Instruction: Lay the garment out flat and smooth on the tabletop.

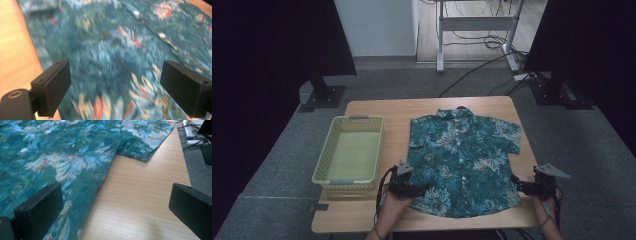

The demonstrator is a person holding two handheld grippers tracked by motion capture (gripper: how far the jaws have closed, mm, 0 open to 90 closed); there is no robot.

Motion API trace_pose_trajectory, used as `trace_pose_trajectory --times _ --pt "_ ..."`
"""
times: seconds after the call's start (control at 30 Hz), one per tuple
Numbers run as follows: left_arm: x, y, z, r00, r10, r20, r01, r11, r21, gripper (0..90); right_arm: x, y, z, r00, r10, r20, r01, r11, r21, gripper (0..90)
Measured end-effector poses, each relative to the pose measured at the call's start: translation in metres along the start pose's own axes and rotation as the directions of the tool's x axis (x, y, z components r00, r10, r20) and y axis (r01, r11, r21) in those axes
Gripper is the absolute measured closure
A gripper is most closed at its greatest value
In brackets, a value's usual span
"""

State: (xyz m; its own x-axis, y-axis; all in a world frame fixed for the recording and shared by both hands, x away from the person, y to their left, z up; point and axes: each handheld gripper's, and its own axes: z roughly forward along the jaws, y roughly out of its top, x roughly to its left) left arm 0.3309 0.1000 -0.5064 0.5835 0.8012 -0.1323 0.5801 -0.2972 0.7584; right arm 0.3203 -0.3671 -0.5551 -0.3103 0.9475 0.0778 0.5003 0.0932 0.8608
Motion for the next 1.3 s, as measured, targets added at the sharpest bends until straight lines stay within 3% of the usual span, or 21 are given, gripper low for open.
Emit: trace_pose_trajectory --times 0.1,0.13,0.3,0.37,0.5,0.57,0.7,0.8,0.83,0.97,1.13,1.3 --pt "0.003 0.016 0.005 0.9998 0.015 -0.009 -0.015 0.9999 0.002 10.9 -0.001 0.000 0.000 0.9999 0.006 -0.009 -0.006 1.000 -0.001 0.0" --pt "0.005 0.022 0.006 0.9994 0.018 -0.029 -0.018 0.9998 0.002 11.5 -0.001 0.000 -0.001 0.9999 0.008 -0.009 -0.008 1.000 -0.004 0.0" --pt "0.019 0.051 0.014 0.9995 0.002 -0.033 -0.003 0.9995 -0.033 15.8 -0.001 0.000 0.000 0.9997 0.009 -0.023 -0.009 1.000 0.004 0.0" --pt "0.025 0.063 0.019 0.9982 -0.006 -0.060 0.003 0.9990 -0.045 18.4 -0.001 0.000 0.001 0.9993 0.004 -0.038 -0.003 1.000 0.014 0.0" --pt "0.036 0.089 0.036 0.9928 -0.019 -0.118 0.013 0.9984 -0.055 22.3 0.000 0.000 0.001 0.9990 -0.007 -0.044 0.008 1.000 0.023 0.0" --pt "0.039 0.100 0.048 0.9897 -0.019 -0.142 0.013 0.9989 -0.045 30.3 -0.001 0.000 0.002 0.9983 -0.007 -0.057 0.009 1.000 0.028 0.0" --pt "0.041 0.117 0.074 0.9817 0.027 -0.188 -0.029 0.9996 -0.007 33.6 0.000 0.001 0.002 0.9980 -0.009 -0.063 0.011 0.999 0.033 0.0" --pt "0.046 0.128 0.093 0.9774 0.036 -0.208 -0.032 0.9992 0.025 36.3 -0.001 0.001 0.003 0.9974 -0.010 -0.071 0.012 0.999 0.035 0.0" --pt "0.048 0.131 0.100 0.9730 0.038 -0.228 -0.031 0.9989 0.036 36.3 -0.001 0.001 0.003 0.9974 -0.010 -0.071 0.012 0.999 0.035 0.0" --pt "0.061 0.138 0.122 0.9636 0.019 -0.267 0.002 0.9969 0.078 37.4 -0.001 0.001 0.002 0.9968 -0.004 -0.080 0.007 0.999 0.036 0.1" --pt "0.080 0.132 0.143 0.9527 -0.016 -0.304 0.056 0.9904 0.126 37.2 -0.002 0.001 0.003 0.9968 -0.001 -0.080 0.004 0.999 0.039 0.1" --pt "0.090 0.120 0.156 0.9496 -0.053 -0.309 0.103 0.9836 0.148 39.1 -0.002 0.001 0.003 0.9965 0.001 -0.084 0.002 0.999 0.042 0.1"
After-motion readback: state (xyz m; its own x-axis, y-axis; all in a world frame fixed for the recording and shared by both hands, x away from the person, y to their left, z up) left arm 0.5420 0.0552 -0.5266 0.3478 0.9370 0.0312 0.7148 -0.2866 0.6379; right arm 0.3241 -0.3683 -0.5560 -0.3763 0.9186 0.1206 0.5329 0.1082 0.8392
